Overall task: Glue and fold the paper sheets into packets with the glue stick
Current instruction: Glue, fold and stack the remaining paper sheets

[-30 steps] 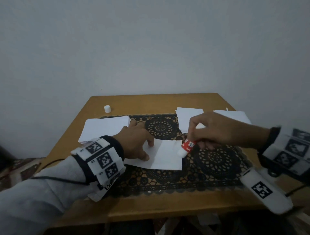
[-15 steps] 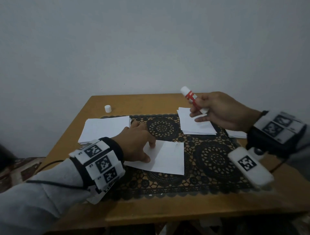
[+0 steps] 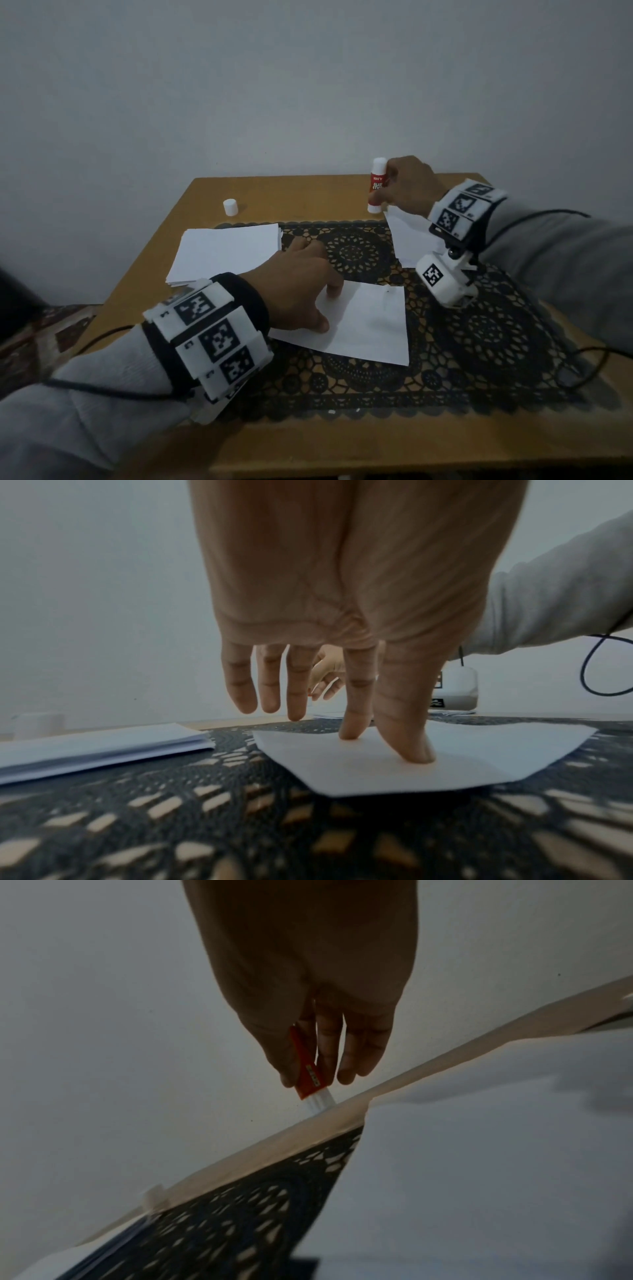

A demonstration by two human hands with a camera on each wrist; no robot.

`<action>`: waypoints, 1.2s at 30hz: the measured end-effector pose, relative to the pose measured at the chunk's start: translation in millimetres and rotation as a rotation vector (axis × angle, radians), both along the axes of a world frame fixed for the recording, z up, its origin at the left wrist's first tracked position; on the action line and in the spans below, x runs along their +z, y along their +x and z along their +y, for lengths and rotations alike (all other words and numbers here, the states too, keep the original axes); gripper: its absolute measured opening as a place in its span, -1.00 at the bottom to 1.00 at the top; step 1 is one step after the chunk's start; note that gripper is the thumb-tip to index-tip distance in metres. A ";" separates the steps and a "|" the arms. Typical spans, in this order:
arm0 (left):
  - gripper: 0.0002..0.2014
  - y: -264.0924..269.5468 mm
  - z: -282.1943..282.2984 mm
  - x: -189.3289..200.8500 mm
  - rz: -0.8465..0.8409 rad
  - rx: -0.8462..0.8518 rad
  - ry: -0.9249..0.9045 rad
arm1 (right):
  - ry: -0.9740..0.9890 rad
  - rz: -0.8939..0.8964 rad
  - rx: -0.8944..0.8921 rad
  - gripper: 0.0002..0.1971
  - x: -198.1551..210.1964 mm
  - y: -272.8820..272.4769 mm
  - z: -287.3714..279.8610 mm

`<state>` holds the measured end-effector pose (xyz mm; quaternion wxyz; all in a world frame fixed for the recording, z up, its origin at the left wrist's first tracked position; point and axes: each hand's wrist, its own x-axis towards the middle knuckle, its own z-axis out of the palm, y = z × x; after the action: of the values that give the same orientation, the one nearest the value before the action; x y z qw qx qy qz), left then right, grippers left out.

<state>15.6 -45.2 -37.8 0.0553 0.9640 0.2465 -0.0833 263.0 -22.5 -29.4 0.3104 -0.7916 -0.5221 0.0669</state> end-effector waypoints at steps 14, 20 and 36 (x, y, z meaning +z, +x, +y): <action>-0.54 1.7 -0.3 -2.6 -0.018 -0.026 -0.001 | -0.141 -0.077 -0.002 -0.47 -19.3 6.9 21.6; -0.54 1.9 2.0 0.3 0.005 0.004 -0.053 | -0.093 -0.125 -0.070 -0.54 15.0 33.9 -25.0; -0.55 0.7 1.4 1.5 -0.030 0.049 -0.130 | -0.520 -0.391 0.097 -0.58 -11.0 97.4 -187.4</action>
<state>16.3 -43.8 -36.3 0.1234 0.9531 0.2634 -0.0833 360.4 -209.9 -40.4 -0.0117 -0.8164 -0.5743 0.0596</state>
